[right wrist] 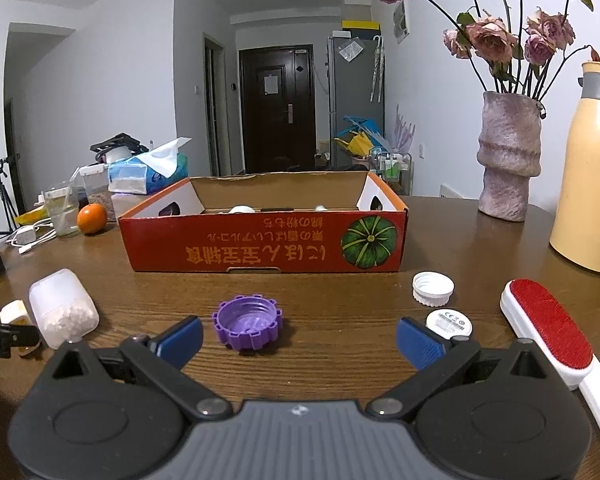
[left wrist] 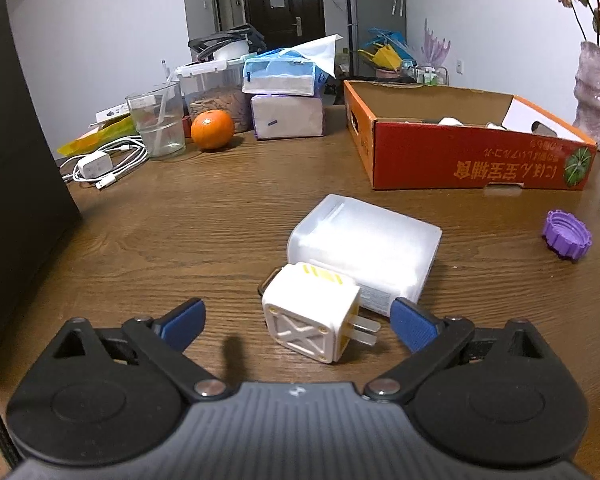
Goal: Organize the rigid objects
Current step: 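Grasp the white charger plug with the left tool and lift it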
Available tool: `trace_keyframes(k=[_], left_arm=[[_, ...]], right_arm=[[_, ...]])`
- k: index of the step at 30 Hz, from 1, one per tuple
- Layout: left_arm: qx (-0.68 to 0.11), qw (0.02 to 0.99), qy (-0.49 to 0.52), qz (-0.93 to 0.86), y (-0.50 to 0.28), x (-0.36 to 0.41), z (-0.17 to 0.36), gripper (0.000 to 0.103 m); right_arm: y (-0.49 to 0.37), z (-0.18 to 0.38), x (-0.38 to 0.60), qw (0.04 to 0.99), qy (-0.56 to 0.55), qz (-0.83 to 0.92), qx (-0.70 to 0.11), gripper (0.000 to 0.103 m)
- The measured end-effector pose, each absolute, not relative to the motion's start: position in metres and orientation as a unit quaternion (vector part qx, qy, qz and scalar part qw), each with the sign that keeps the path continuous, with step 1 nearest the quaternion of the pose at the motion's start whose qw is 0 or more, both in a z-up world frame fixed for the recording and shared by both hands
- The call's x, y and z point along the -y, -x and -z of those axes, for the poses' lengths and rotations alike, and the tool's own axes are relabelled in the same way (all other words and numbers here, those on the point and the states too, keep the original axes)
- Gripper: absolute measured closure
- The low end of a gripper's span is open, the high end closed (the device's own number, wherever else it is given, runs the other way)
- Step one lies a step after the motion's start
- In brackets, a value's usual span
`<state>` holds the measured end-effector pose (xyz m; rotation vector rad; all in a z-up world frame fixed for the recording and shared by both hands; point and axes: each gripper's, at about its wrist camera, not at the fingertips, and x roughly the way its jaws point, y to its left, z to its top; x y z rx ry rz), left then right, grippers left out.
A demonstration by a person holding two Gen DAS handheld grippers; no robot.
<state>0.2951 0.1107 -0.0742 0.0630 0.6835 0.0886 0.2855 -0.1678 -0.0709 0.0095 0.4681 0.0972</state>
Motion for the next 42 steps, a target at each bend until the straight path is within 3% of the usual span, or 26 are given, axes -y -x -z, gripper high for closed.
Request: trace_keyframes(k=[3,5,15,19,25,27,29,36,39,41,42], left_arm=[[-0.344,0.938,-0.033,-0.032,-0.300,-0.111,0.077,0.019],[-0.351,0.936,-0.025,-0.012,-0.301,-0.113,0.079,0.044],[-0.325,0.945,-0.033,-0.010,-0.291,-0.108,0.073,0.048],[-0.311,0.950,-0.030,-0.014,-0.285,-0.109,0.066,0.070],[-0.312,0.950,-0.031,-0.009,-0.285,-0.109,0.066,0.070],[-0.316,0.948,-0.033,-0.009,-0.286,-0.108,0.067,0.066],[-0.321,0.946,-0.035,-0.011,-0.288,-0.108,0.069,0.052],[-0.334,0.942,-0.017,-0.012,-0.294,-0.114,0.073,0.045],[-0.338,0.941,-0.007,-0.008,-0.300,-0.115,0.076,0.048],[-0.351,0.936,-0.001,-0.001,-0.306,-0.114,0.080,0.068],[-0.352,0.936,-0.003,-0.003,-0.307,-0.114,0.081,0.070]], right_arm=[[-0.286,0.072,0.167,0.971,-0.006,-0.049,-0.233,0.000],[-0.286,0.073,0.168,0.971,-0.010,-0.049,-0.234,0.000],[-0.288,0.075,0.167,0.970,-0.010,-0.049,-0.239,0.000],[-0.288,0.076,0.167,0.970,-0.011,-0.049,-0.238,0.000],[-0.288,0.076,0.166,0.970,-0.010,-0.049,-0.239,0.000],[-0.288,0.076,0.166,0.970,-0.010,-0.049,-0.239,0.000],[-0.288,0.076,0.166,0.970,-0.010,-0.049,-0.239,0.000],[-0.288,0.076,0.166,0.970,-0.010,-0.050,-0.239,0.000],[-0.288,0.076,0.166,0.970,-0.010,-0.052,-0.239,0.000],[-0.288,0.076,0.166,0.970,-0.009,-0.051,-0.239,0.000],[-0.288,0.077,0.166,0.970,-0.009,-0.051,-0.239,0.000]])
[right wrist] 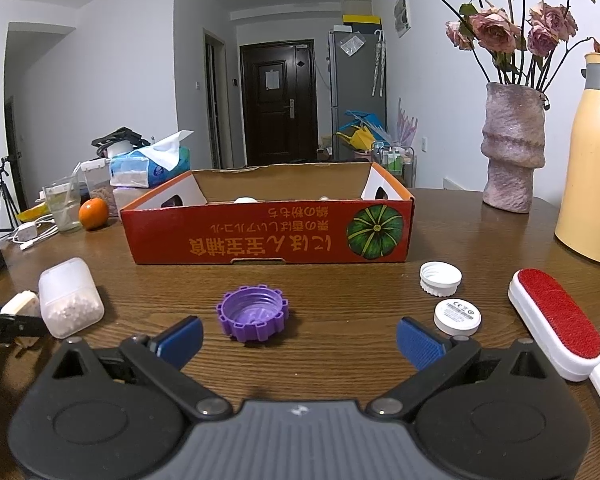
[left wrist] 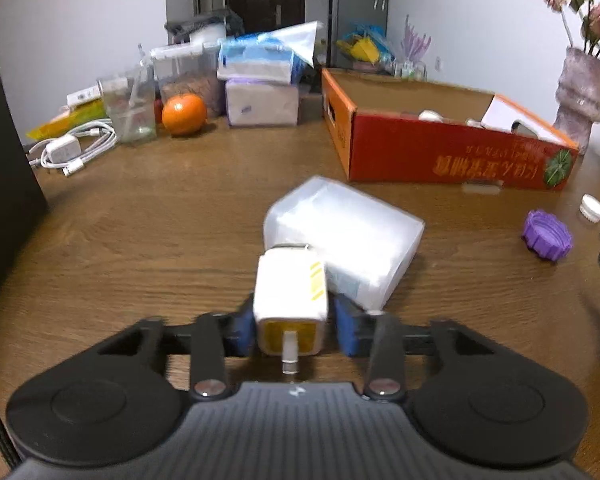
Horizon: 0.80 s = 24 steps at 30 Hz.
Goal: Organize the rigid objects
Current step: 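Grasp the white charger plug with the left tool and lift it, then hold the charger plug with the left tool while the right tool grasps the purple cap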
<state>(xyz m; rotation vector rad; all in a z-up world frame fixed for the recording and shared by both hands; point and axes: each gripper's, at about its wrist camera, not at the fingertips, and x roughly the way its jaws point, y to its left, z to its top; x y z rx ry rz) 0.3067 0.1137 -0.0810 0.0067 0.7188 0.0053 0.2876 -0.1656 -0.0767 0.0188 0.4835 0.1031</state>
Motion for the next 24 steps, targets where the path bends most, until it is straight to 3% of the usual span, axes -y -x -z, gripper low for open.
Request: trace_keyframes(k=[24], left_arm=[[-0.263,0.964,0.033,-0.025,-0.273,-0.113,0.045,0.071]], right_arm=[[-0.303,0.082,0.150,0.964,-0.006,-0.065,-0.256,0.000]])
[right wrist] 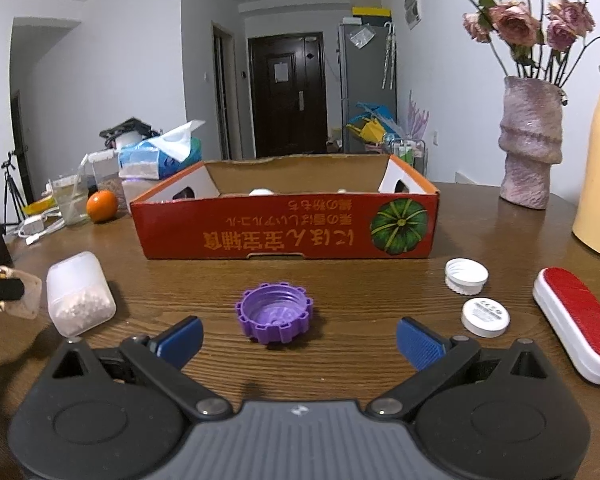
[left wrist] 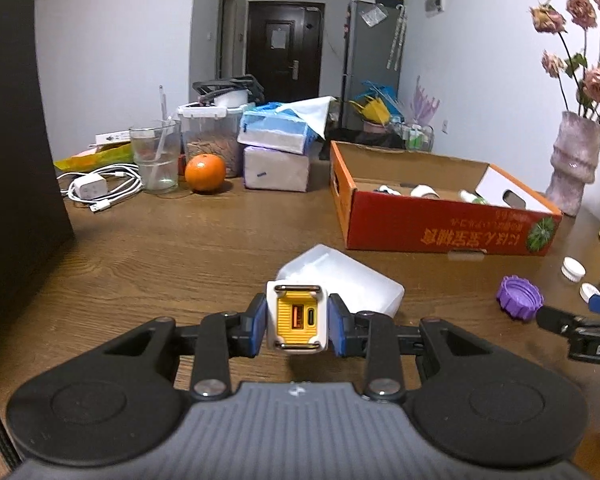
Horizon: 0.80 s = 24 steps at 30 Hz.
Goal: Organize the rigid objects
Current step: 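Hold the charger plug with the left tool while the right tool grasps the purple cap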
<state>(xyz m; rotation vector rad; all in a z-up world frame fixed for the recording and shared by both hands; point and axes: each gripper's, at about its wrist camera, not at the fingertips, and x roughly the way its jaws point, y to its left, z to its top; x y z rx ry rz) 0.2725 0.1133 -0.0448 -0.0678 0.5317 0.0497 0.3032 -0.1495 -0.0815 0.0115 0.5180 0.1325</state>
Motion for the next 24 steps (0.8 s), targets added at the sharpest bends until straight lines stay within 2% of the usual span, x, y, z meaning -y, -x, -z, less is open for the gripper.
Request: trace_keyframes(k=[9,11,15,18,20,21,24], left_arm=[[-0.255,0.965,0.042,-0.042,-0.273,-0.117,0.042,0.071],[-0.255,0.965,0.043,-0.045,-0.273,-0.117,0.042,0.071],[-0.256,0.965,0.044,-0.047,-0.274,-0.118,0.042,0.071],[-0.257,0.964,0.044,-0.048,-0.274,-0.118,0.042,0.071],[-0.257,0.964,0.044,-0.047,-0.274,-0.117,0.042,0.071],[-0.258,0.964,0.045,-0.048,-0.275,-0.116,0.043,0.071],[-0.258,0.964,0.045,-0.047,-0.275,-0.113,0.042,0.071]], right_arm=[[-0.332,0.088,0.141,0.954,0.008,-0.065,-0.294,0.009],[-0.337,0.089,0.139,0.951,0.007,-0.072,-0.301,0.017],[-0.346,0.092,0.136,0.946,0.004,-0.079,-0.313,0.024],[-0.351,0.093,0.135,0.944,0.003,-0.085,-0.319,0.035],[-0.353,0.094,0.132,0.943,0.007,-0.088,-0.322,0.054],[-0.353,0.093,0.132,0.944,0.009,-0.087,-0.319,0.058],[-0.353,0.093,0.131,0.945,0.010,-0.087,-0.315,0.058]])
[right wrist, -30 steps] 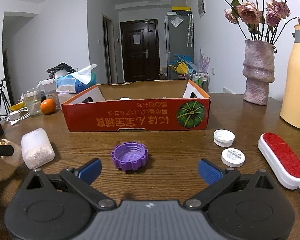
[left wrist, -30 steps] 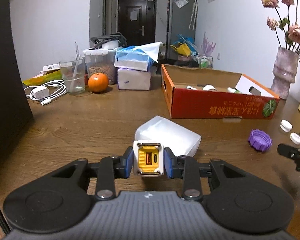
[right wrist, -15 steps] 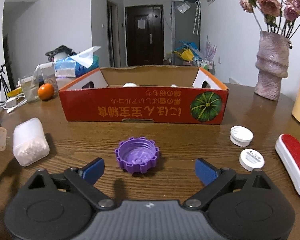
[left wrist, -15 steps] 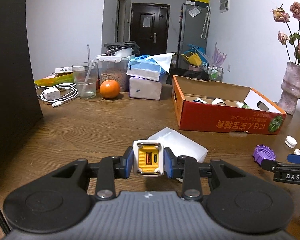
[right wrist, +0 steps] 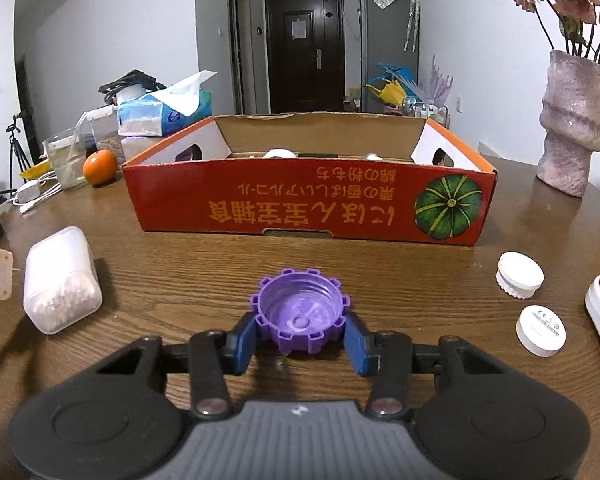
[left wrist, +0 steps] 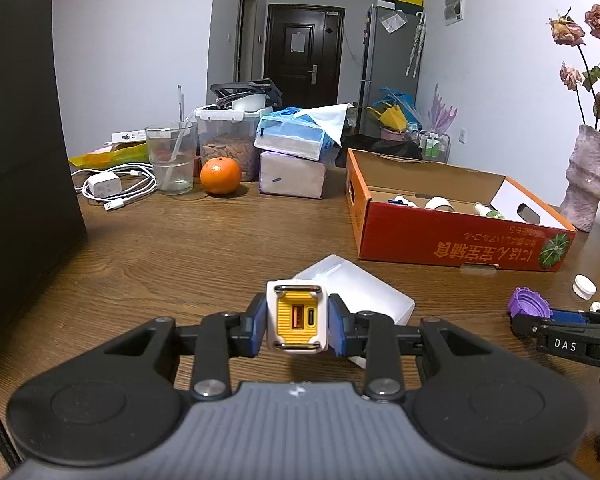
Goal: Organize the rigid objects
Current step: 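Hold the charger plug with the left tool while the right tool grasps the purple cap, then carry the charger plug with the left tool while the right tool carries the purple cap to the box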
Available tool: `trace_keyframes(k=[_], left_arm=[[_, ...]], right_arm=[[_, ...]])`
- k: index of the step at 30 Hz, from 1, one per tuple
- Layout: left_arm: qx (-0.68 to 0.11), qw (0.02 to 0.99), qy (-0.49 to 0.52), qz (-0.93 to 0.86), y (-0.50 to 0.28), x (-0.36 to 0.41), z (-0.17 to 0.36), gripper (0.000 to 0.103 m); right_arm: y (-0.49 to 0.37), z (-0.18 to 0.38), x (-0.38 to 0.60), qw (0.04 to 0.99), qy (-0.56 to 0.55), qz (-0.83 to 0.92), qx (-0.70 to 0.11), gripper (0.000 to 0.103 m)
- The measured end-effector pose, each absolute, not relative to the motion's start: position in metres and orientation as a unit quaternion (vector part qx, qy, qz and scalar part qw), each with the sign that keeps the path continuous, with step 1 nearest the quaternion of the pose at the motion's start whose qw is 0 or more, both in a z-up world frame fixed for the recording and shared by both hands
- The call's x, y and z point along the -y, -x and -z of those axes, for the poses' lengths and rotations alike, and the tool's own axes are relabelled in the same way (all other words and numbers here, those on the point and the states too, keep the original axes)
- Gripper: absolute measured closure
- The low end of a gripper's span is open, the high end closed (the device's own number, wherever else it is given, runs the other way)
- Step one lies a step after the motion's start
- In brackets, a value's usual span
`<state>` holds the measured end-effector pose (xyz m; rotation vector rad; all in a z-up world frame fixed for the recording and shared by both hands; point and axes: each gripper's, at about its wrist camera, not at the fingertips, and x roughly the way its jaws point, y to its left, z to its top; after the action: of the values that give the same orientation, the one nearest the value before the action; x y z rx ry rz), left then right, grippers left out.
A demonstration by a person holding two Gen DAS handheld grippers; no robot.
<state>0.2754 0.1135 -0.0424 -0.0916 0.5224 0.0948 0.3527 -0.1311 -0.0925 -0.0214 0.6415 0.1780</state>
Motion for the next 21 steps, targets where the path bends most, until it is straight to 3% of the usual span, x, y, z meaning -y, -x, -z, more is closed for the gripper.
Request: trace_keyframes(k=[21], left_arm=[[-0.247,0.968,0.044,-0.032,-0.279,-0.077,0.022,0.071]], right_arm=[[-0.332,0.052,0.139,0.964,0.007,-0.109,-0.242,0.058]])
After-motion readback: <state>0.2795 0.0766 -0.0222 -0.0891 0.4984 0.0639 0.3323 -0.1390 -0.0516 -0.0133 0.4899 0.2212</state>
